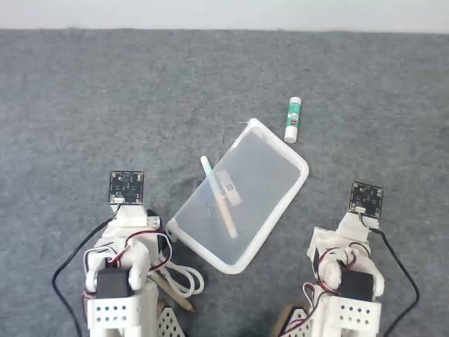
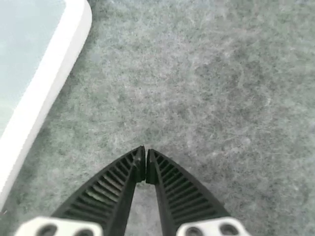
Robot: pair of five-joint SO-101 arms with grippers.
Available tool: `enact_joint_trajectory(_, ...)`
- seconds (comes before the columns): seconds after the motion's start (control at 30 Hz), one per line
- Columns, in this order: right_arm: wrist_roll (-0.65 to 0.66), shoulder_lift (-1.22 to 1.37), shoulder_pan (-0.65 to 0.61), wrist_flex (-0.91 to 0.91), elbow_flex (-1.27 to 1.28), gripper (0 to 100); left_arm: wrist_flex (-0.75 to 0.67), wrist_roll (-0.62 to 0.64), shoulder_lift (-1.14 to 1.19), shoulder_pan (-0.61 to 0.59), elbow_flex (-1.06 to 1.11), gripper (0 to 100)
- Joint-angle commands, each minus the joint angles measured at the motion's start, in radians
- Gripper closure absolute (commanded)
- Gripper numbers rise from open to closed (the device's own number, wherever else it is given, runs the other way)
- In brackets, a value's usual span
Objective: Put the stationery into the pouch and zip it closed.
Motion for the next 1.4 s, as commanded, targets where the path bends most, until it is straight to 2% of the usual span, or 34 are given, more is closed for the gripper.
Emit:
enact_joint_trajectory(0.0,0.008,-0.019,-0.005,0.007,0.02,99.0,-0.031,0.006,-0.018,0.0,-0.015,96)
enact_joint_trajectory(0.3,0.006,-0.021,0.022,-0.081,-0.098,99.1,-0.028,0.009,-0.018,-0.006,-0.015,96)
enact_joint_trajectory(0.7,0.009,-0.008,0.016,-0.071,-0.419,99.2,-0.032,0.006,-0.018,-0.008,-0.015,96)
enact_joint_trajectory(0.83,0.009,-0.007,0.005,0.024,-0.578,99.2,-0.034,0.006,-0.018,-0.009,-0.015,96)
enact_joint_trajectory(0.97,0.005,-0.005,-0.105,0.128,-0.724,99.2,-0.034,0.006,-0.018,-0.009,-0.015,96)
enact_joint_trajectory(1.13,0.002,0.081,-0.254,0.134,-0.767,99.2,-0.034,0.005,-0.018,-0.015,-0.015,96)
enact_joint_trajectory(1.27,-0.046,0.243,-0.346,0.136,-0.799,99.2,-0.078,0.005,-0.018,-0.103,-0.015,96)
enact_joint_trajectory(1.37,-0.052,0.344,-0.476,0.125,-0.807,99.2,-0.121,0.008,-0.018,-0.176,-0.015,96)
